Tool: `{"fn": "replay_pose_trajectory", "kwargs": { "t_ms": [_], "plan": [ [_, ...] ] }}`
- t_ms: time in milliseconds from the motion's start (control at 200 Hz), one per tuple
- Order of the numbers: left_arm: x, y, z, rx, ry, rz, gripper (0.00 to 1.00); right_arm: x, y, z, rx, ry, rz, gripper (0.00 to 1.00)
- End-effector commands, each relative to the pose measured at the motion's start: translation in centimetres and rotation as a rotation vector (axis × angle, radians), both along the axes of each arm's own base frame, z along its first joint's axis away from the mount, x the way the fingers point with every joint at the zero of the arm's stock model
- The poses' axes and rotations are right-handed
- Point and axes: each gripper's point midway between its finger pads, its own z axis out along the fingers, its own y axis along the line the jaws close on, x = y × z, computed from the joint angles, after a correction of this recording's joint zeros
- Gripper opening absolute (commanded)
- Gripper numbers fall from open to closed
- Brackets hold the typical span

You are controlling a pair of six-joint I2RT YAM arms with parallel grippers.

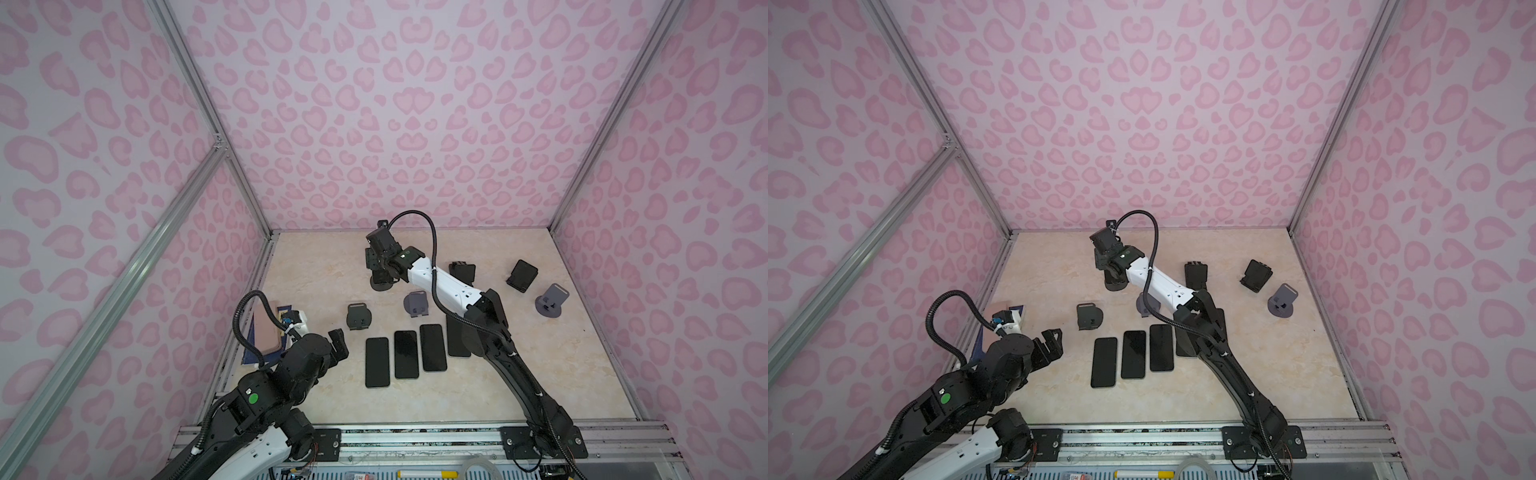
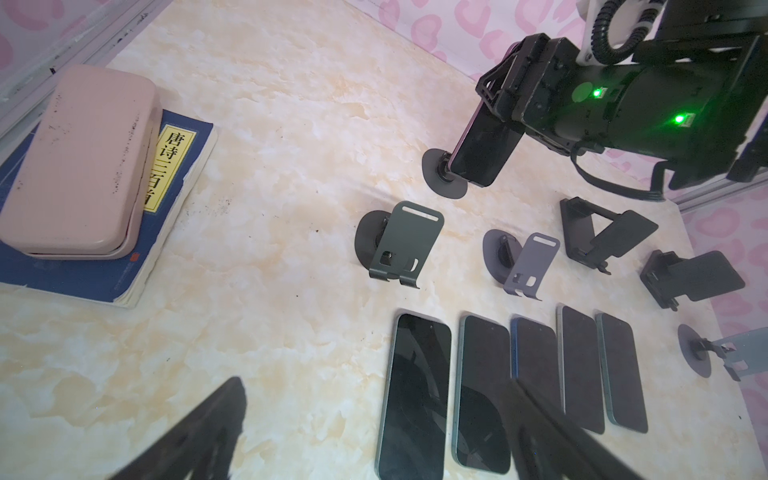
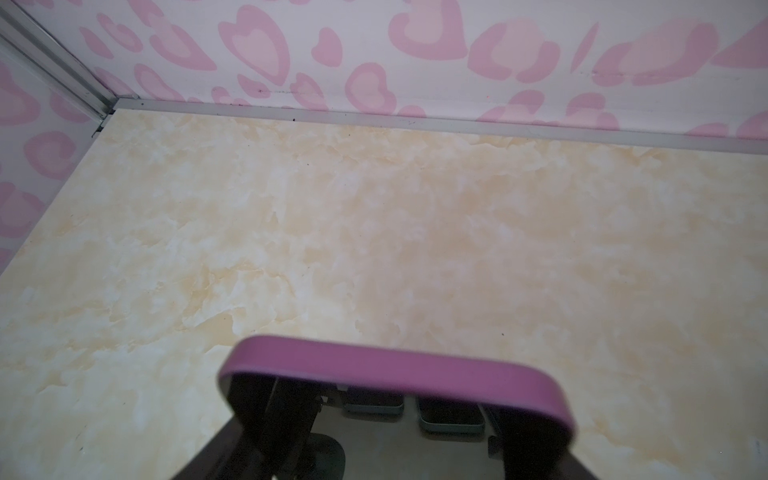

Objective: Remove the phone from the phone stand
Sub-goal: 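Lower the right gripper and close it on the pink-framed phone's top edge, then lift the pink-framed phone off its stand and carry it toward the flat phones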

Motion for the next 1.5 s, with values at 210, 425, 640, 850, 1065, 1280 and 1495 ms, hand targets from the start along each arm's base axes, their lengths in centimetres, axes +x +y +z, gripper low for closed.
{"fn": "replay_pose_trajectory", "kwargs": {
  "t_ms": [210,425,640,850,1065,1280,1495],
  "plan": [
    [0.1,0.6,0.3,0.022,-0.018,0.013,1.0,-0.7,-0.1,1.7,-0.027,-0.02,0.018,0.71],
    [0.3,0.4,0.6,0.02,-0.027,0.011,1.0,-1.5,-0.5,4.9,-0.008,-0.056,0.04,0.7],
    [0.6,-0.1,1.0,0.017,-0.03,0.005,1.0,-3.0,-1.7,7.1,-0.006,-0.077,0.056,0.69],
    [1.2,-0.8,1.4,0.003,-0.046,-0.009,1.0,-5.6,-5.0,10.0,-0.046,-0.105,0.054,0.7],
    [2.0,-2.3,1.6,-0.016,-0.049,-0.043,1.0,-9.1,-10.6,11.1,-0.128,-0.118,0.015,0.7],
    [3.3,-4.8,2.1,-0.053,-0.057,-0.101,1.0,-12.7,-20.1,9.4,-0.187,-0.064,-0.097,0.69],
    [4.4,-7.6,2.3,-0.076,-0.042,-0.18,1.0,-16.3,-30.5,6.5,-0.204,-0.029,-0.272,0.69]
  ]
}}
